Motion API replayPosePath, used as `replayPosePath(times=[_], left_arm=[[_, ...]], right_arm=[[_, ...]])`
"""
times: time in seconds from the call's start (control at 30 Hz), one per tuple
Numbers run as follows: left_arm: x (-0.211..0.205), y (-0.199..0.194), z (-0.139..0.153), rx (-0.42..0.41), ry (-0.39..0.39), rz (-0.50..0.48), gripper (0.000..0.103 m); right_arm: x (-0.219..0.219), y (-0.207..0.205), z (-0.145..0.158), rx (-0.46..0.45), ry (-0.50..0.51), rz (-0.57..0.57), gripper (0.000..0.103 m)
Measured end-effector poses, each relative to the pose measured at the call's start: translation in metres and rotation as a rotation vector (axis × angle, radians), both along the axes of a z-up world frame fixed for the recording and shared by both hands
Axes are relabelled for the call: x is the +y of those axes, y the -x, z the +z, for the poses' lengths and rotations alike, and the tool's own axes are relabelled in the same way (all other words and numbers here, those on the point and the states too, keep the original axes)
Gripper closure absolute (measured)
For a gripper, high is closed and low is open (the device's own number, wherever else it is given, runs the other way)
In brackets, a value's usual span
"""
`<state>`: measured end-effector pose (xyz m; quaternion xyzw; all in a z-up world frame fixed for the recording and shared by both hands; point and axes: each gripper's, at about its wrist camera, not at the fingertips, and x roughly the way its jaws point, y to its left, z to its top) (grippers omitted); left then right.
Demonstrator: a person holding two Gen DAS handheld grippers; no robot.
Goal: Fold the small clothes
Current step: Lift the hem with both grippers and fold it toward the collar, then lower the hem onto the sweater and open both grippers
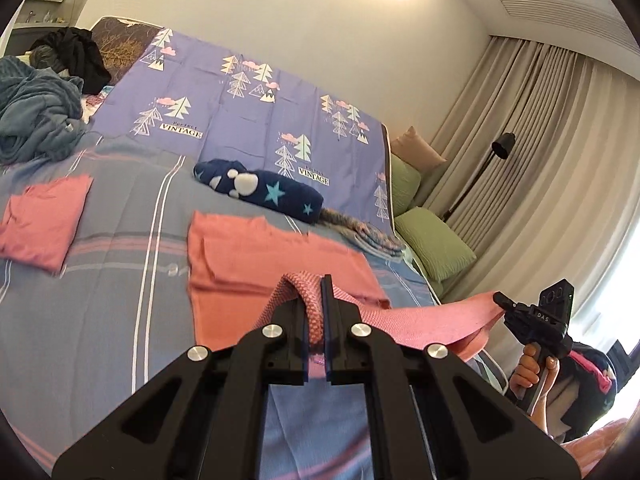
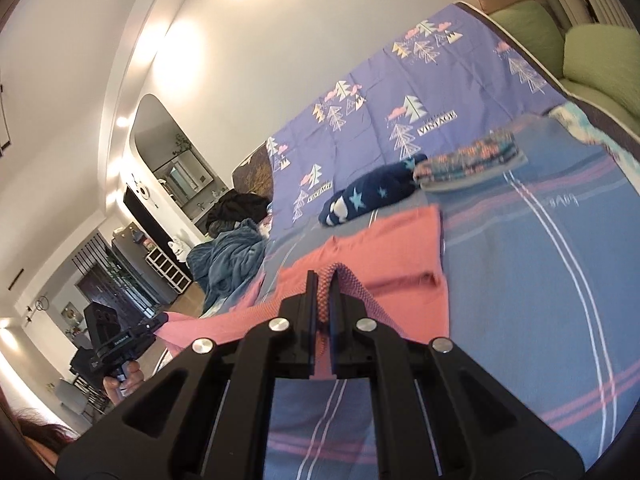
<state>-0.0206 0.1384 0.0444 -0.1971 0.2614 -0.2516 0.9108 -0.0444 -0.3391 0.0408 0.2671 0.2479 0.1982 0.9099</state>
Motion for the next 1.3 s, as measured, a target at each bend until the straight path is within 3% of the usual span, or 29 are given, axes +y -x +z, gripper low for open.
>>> replayPosePath(times=[0.3, 0.57, 0.73, 0.87, 0.97, 1.0, 1.03, 1.07, 1.2, 1.3], left_arm=[[-0.003, -0.082, 0.007, 0.024, -0.015, 0.028, 0.098], [-0.02, -0.188, -0.007, 0.095, -0.096, 0.02, 0.098], [-0.027, -0.274, -0.059, 0.239, -0.123, 0.044, 0.098], [-0.029, -0.319, -0.104, 0.35, -0.175, 0.065, 0.095], [-0.026, -0.327, -0.122, 0.393, -0.189, 0.077, 0.091], [-0.023, -0.323, -0.121, 0.378, -0.174, 0.072, 0.088], [-0.019, -0.316, -0.117, 0.351, -0.164, 0.076, 0.079], [-0.016, -0.311, -0.111, 0.323, -0.164, 0.097, 0.066], [0.001, -0.287, -0.086, 0.231, -0.182, 0.141, 0.063], [0.001, -0.268, -0.077, 0.192, -0.207, 0.09, 0.063]], right_arm=[[0.006, -0.091, 0.002, 0.005, 0.069, -0.035, 0.098], [0.009, -0.2, -0.026, 0.127, 0.159, -0.097, 0.098], [0.011, -0.278, -0.076, 0.278, 0.211, -0.152, 0.098], [0.011, -0.324, -0.123, 0.433, 0.244, -0.164, 0.094], [0.01, -0.329, -0.142, 0.458, 0.239, -0.16, 0.087], [0.01, -0.326, -0.14, 0.442, 0.237, -0.154, 0.078], [0.008, -0.321, -0.135, 0.417, 0.237, -0.14, 0.071], [0.007, -0.317, -0.13, 0.397, 0.248, -0.143, 0.054], [0.003, -0.298, -0.109, 0.325, 0.335, -0.137, 0.052], [0.016, -0.284, -0.109, 0.315, 0.47, -0.066, 0.049]])
